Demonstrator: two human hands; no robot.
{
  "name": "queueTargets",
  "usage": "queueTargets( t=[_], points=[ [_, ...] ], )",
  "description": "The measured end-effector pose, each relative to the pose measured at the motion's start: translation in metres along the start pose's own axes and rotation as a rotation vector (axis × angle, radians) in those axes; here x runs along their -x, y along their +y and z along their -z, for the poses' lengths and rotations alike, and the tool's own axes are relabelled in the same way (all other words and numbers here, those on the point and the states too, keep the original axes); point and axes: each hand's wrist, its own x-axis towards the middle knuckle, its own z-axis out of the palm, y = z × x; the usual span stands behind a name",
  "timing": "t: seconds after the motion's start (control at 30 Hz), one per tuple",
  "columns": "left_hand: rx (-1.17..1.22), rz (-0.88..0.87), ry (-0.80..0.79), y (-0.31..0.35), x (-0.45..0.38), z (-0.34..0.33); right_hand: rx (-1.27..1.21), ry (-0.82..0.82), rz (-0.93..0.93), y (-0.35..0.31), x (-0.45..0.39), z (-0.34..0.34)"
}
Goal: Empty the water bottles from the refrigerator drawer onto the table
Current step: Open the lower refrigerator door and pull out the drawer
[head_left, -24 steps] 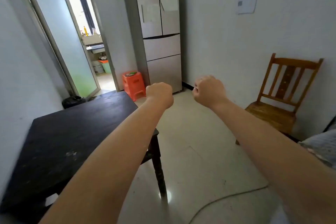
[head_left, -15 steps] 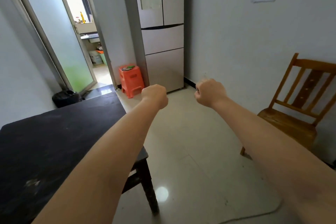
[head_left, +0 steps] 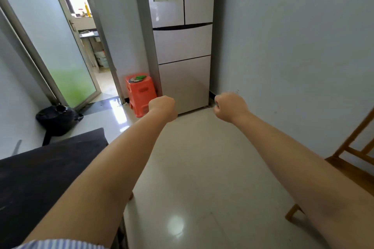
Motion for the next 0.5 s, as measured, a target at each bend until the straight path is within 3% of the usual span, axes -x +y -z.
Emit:
queueTargets(
  t=[0.27, 0.5],
  points=[
    [-0.065, 0.001, -0.086, -0.001, -0.215, -0.006, 0.011, -0.096, -0.017, 0.075, -0.207, -0.035],
    [0.036, 0.083, -0.117, 0.005, -0.393, -0.023, -0.102, -0.137, -0.037, 0.142, -0.391, -0.089]
  ],
)
